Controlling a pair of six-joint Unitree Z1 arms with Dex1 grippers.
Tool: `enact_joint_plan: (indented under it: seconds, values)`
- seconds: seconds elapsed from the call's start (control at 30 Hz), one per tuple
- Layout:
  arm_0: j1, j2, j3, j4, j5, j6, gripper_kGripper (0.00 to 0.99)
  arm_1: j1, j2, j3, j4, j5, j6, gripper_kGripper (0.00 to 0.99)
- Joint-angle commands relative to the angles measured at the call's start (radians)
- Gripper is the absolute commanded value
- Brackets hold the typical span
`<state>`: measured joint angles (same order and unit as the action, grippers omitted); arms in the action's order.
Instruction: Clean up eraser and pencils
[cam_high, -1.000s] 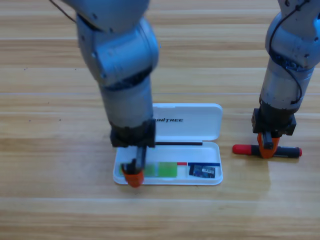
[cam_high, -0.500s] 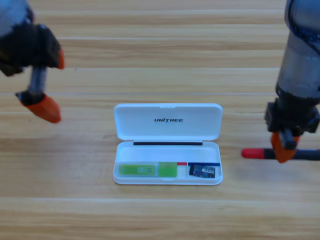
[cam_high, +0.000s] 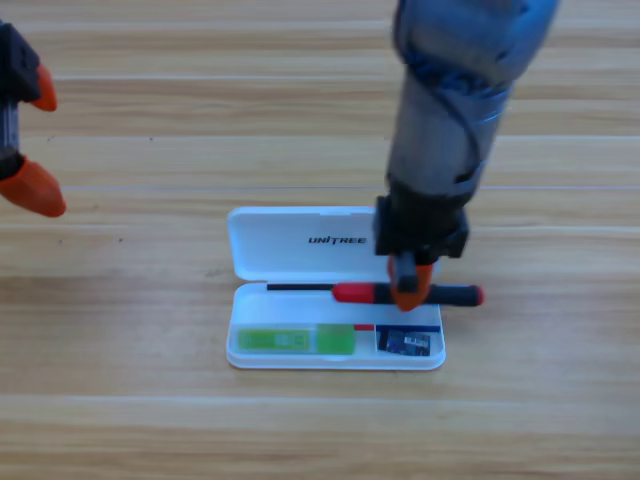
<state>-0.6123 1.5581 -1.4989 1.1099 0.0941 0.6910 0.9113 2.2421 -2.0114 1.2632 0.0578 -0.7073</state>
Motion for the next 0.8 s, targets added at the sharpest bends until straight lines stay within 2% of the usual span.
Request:
enact_joint_plan:
  seconds: [0.03, 0.17, 0.4, 0.8]
  values:
    - [0.02, -0.026, 0.048, -0.007, -0.01, -0.018, 0.99, 0.047, 0.159, -0.096, 0.024, -0.004, 0.012, 0.0]
    - [0.02, -0.033, 0.062, -0.008, -0.01, -0.018, 0.99, 0.047, 0.214, -0.179, 0.041, -0.03, 0.017, 0.0]
    - [0.02, -0.039, 0.074, -0.012, -0.008, -0.016, 0.99, 0.047, 0.254, -0.236, 0.044, -0.05, 0.017, 0.0]
    - [0.02, -0.038, 0.098, -0.035, -0.008, -0.016, 0.99, 0.047, 0.261, -0.251, 0.045, -0.072, 0.02, 0.0]
